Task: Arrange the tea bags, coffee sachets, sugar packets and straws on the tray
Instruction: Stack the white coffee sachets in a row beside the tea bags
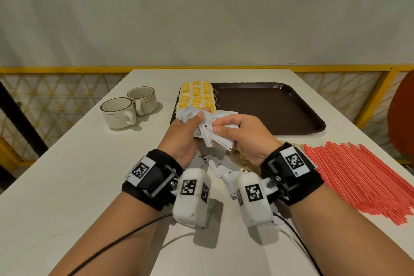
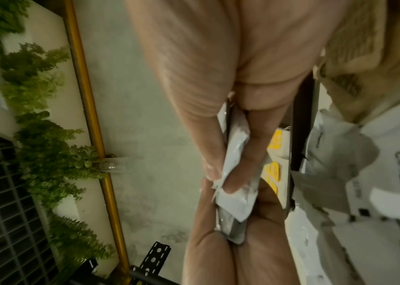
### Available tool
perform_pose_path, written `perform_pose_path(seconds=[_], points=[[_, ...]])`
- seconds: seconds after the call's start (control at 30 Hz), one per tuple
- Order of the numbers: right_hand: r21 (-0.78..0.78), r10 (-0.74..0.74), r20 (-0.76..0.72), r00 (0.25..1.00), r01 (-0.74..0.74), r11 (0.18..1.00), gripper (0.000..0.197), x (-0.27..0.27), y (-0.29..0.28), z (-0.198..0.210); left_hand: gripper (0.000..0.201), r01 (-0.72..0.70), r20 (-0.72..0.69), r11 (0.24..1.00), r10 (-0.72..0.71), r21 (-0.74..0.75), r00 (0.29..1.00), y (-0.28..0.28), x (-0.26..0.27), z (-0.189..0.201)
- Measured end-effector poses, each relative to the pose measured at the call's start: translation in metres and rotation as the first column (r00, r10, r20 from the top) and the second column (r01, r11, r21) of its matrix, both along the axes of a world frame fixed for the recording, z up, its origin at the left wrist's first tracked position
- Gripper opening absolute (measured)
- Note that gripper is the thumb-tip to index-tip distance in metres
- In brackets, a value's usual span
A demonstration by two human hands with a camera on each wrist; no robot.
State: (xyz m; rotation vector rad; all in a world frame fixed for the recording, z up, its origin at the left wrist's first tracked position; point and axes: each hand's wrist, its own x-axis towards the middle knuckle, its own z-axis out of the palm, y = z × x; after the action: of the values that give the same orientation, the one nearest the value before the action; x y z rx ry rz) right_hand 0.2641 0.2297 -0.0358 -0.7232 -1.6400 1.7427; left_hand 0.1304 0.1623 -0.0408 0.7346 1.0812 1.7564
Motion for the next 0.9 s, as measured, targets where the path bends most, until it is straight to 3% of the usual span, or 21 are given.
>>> perform_pose_path(seconds=[0.2,0.33,0.5,0.63,0.8,0.9], points=[[-0.05,-0.088,-0.042,0.995,0.086,0.995,0.016,0.002,0.006,0.001,0.025,-0.047,0.154,0.999,0.045,0.012,0.987,0.001,-0.005,0.002],[-0.133,-0.161,-0.114,0.98,0.145,0.98,0.017,0.005,0.012,0.003,0.027,-0.007,0.163,0.999,0.012,-0.034,0.986,0.001,-0.009,0.001],[-0.169,-0.202,-0.115,0.973,0.181,0.969,0.016,0.004,0.016,0.002,0.013,0.097,0.093,0.987,-0.086,-0.128,0.992,-0.002,-0.008,0.0],[-0.176,-0.169,-0.139,0.976,0.144,0.974,0.012,0.003,0.013,0.001,0.03,0.079,0.027,0.996,-0.078,-0.051,0.997,-0.001,-0.004,-0.005],[-0.178,-0.09,-0.139,0.986,0.064,0.982,0.012,0.001,0.006,0.001,0.038,0.019,0.077,0.994,-0.027,0.106,0.997,0.002,-0.003,-0.004],[-0.178,-0.041,-0.132,0.99,0.017,0.984,0.014,-0.004,-0.003,-0.001,0.021,0.01,0.032,0.994,-0.014,0.111,0.999,0.004,0.003,-0.003]])
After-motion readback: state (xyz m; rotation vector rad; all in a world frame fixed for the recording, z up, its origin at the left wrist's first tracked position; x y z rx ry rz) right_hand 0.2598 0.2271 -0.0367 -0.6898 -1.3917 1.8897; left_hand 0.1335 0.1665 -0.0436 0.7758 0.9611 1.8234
